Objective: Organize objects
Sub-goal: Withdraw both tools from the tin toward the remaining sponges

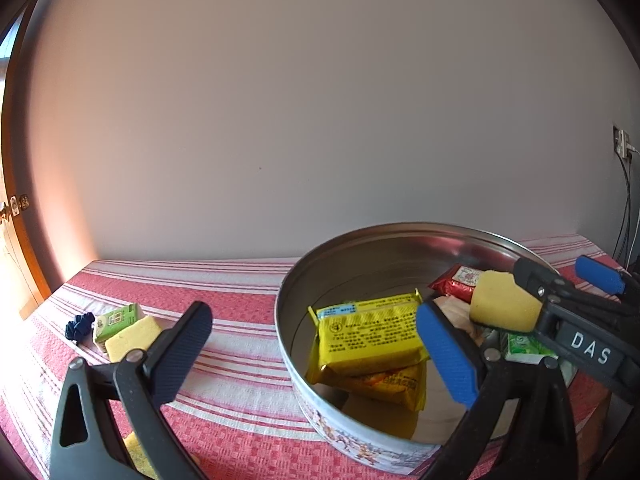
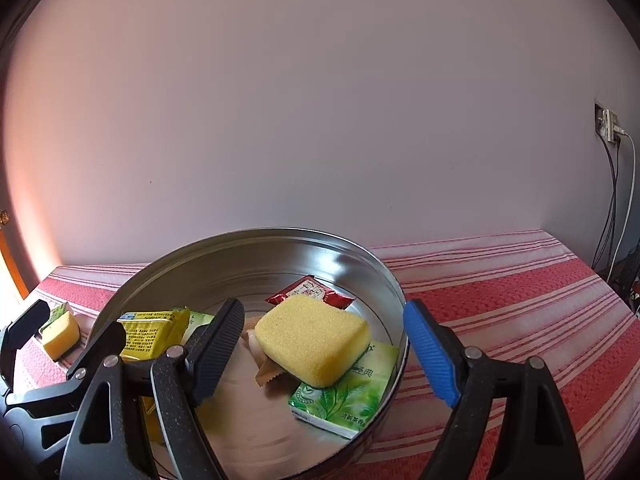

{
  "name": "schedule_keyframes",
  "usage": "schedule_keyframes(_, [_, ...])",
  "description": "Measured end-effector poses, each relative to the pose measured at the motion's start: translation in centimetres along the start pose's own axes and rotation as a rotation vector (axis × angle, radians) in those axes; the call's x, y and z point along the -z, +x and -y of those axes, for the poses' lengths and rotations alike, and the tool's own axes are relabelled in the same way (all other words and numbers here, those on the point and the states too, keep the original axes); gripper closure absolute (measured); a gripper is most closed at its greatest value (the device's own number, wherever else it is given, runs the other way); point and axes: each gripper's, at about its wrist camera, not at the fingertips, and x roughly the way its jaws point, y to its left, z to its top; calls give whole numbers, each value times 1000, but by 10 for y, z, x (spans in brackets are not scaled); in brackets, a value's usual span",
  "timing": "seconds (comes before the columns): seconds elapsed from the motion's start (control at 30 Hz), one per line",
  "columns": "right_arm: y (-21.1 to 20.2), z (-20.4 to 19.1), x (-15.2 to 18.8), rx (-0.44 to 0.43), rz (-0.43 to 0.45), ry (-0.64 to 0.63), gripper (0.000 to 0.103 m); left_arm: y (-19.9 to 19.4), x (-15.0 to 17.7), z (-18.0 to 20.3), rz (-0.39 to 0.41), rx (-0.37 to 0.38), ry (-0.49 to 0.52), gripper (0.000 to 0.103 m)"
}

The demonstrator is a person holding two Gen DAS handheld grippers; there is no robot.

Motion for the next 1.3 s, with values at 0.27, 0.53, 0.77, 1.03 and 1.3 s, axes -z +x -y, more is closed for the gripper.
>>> schedule_keyframes(0.27, [-13,-6,7,28,76,-14,19,-4,1,-16,11,-51,-26,0])
schedule_keyframes(0.53, [-39,1,10,44,210,32,19,-16,9,-34,3,-57,-36,0])
schedule_keyframes(0.77, [-52,-20,20,42,151,33,19,-37,18,-55,8,-51,-14,0])
schedule_keyframes(1.03, [-68,-49,36,0,85,34,19,-48,25,-87,3,-63,-3,0])
schedule_keyframes(1.3, [-72,-91,47,-59,27,42,19,-49,29,-128,-10,-99,-13,0])
